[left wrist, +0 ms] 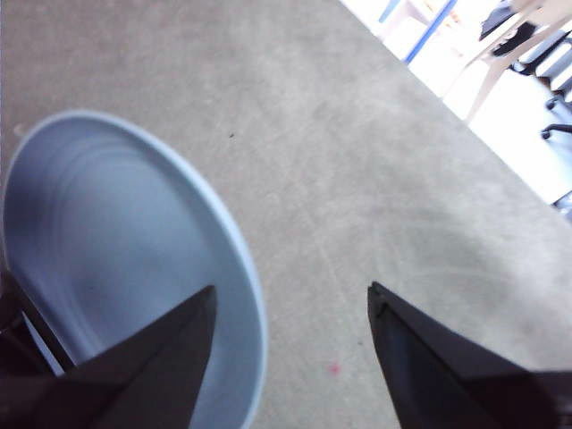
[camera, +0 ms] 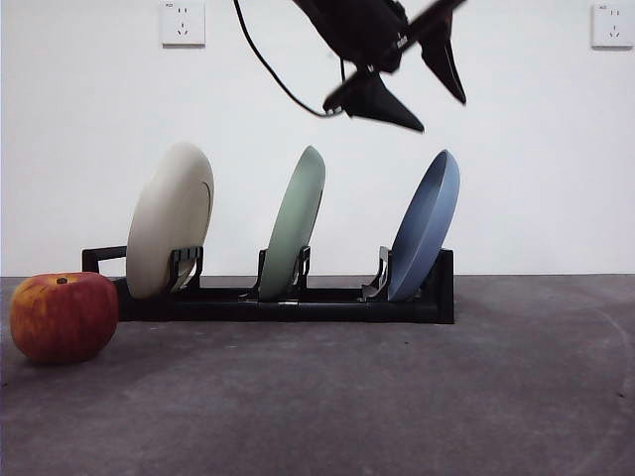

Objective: Take the blue plate from the plate rack,put the plate on the table,take the apple from the table,put the apple in the plate

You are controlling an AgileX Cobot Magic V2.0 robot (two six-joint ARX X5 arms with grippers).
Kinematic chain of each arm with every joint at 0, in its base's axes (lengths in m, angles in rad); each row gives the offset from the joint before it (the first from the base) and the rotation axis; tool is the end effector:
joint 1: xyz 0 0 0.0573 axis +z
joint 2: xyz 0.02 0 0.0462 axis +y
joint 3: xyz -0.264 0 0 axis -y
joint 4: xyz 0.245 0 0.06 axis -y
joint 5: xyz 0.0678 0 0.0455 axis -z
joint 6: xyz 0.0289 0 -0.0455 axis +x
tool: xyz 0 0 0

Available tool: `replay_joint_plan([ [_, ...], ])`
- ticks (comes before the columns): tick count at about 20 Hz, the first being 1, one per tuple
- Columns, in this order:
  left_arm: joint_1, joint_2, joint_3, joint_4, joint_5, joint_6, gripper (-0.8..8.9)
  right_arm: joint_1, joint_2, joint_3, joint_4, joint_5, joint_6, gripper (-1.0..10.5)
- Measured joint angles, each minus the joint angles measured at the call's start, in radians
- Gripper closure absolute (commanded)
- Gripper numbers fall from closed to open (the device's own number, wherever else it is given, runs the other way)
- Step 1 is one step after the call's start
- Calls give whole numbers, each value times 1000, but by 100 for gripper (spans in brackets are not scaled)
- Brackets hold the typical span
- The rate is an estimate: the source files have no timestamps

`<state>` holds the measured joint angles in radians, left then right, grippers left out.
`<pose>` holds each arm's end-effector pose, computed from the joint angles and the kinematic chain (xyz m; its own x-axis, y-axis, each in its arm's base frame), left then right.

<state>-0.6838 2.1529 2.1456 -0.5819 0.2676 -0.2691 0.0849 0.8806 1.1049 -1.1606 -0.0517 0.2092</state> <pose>0.3751 -0.3155 0.3291 0.4545 -0.7115 -0.5359 0.6371 0.6801 -0.3627 0.1341 0.0129 0.3422 0.5855 0.1017 -0.8043 0.0540 0.9850 0.1638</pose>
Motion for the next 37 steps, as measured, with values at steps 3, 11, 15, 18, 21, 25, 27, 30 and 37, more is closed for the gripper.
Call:
replay_joint_plan([
  [3,-11,36,0,1,-31,0,522,0,0,0,-11,0,0,946],
  [11,-18,101,0,18,-64,0,535,0,1,0,-24,0,0,946],
  [15,-22,108,0,29,-66,2,680,0,0,0,-39,0,0,946],
  [18,-23,108,0,27,-55,3,791,0,0,0,-47,0,0,946],
  [21,-25,108,0,23,-47,3,791,0,0,0,-47,0,0,946],
  [25,-28,108,0,23,-48,3,794,0,0,0,-47,0,0,946],
  [27,-28,108,0,23,-48,3,822,0,1,0,-47,0,0,946],
  [30,-27,108,16,14,-45,-2,822,0,0,0,-47,0,0,946],
  [37,-27,108,161,-47,-27,-13,821,0,0,0,-47,0,-14,946],
])
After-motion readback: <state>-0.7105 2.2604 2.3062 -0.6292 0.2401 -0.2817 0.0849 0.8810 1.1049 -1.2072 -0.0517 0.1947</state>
